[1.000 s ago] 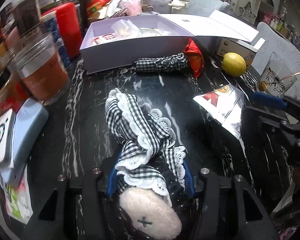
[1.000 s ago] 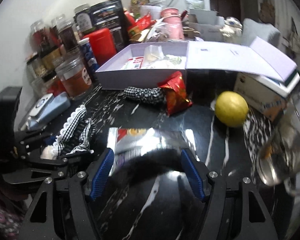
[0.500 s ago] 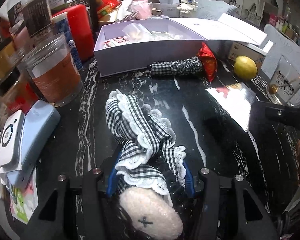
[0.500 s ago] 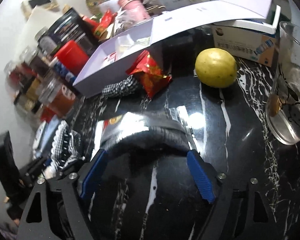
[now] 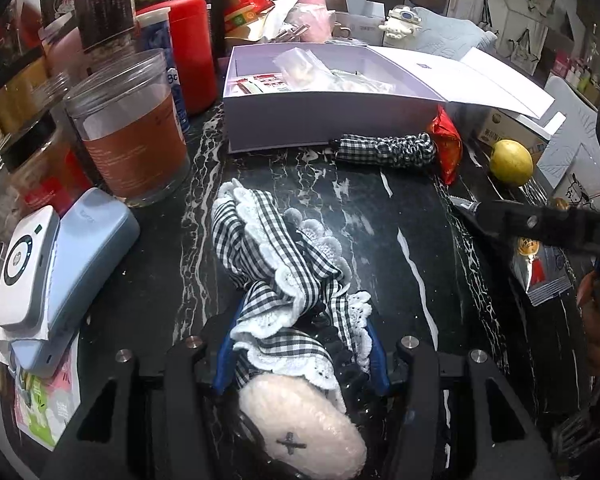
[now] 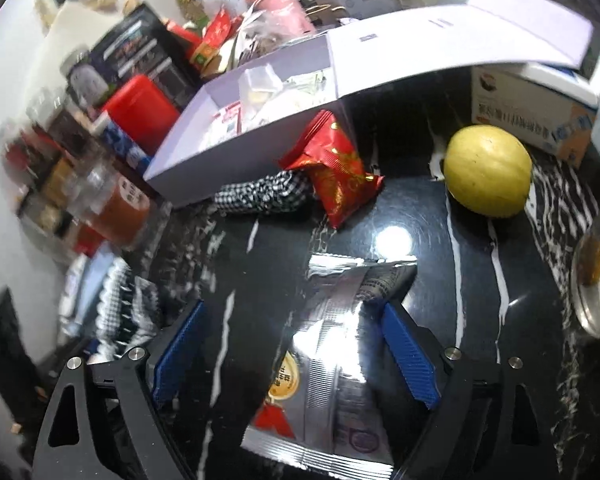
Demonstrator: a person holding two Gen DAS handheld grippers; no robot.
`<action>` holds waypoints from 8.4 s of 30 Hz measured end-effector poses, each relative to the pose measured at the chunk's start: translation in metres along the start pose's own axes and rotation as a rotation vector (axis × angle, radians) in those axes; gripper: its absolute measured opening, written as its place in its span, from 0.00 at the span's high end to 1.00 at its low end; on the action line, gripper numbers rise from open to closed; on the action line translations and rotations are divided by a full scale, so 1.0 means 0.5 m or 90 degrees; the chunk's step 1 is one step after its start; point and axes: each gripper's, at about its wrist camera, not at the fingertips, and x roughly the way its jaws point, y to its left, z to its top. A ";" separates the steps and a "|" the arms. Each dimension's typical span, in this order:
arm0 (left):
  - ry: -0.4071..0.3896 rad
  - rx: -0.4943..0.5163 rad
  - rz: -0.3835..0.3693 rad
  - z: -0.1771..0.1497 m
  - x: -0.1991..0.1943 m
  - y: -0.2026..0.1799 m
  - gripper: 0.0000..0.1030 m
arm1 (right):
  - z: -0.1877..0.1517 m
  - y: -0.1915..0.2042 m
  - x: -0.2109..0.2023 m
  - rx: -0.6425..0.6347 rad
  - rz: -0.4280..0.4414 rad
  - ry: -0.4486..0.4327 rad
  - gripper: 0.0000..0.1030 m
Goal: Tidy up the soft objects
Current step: 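Grasp the silver foil packet with the right gripper while the left gripper holds the doll, then carry the doll and foil packet into the lavender box while releasing both, then withdraw both grippers from the box toward the red packet and gingham scrunchie, then grasp the red snack packet with the right gripper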
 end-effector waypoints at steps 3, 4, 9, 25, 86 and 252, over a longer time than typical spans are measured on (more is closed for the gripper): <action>0.002 0.006 -0.003 -0.001 0.004 -0.003 0.50 | -0.008 0.007 0.004 -0.023 -0.023 0.001 0.14; 0.004 0.008 -0.004 -0.001 0.006 -0.004 0.50 | -0.011 0.006 0.005 -0.027 -0.033 0.004 0.14; 0.012 -0.004 -0.015 0.003 0.018 0.004 0.50 | -0.031 -0.001 0.013 -0.056 -0.107 0.011 0.22; -0.018 -0.035 -0.073 0.014 -0.004 0.006 0.56 | -0.061 0.004 -0.026 -0.086 -0.091 -0.025 0.63; -0.305 0.006 -0.053 0.523 -0.030 0.000 0.56 | 0.421 0.087 -0.064 -0.146 -0.039 -0.259 0.63; -0.033 0.009 -0.073 0.233 0.117 -0.041 0.23 | 0.133 -0.020 0.075 -0.162 -0.001 -0.064 0.64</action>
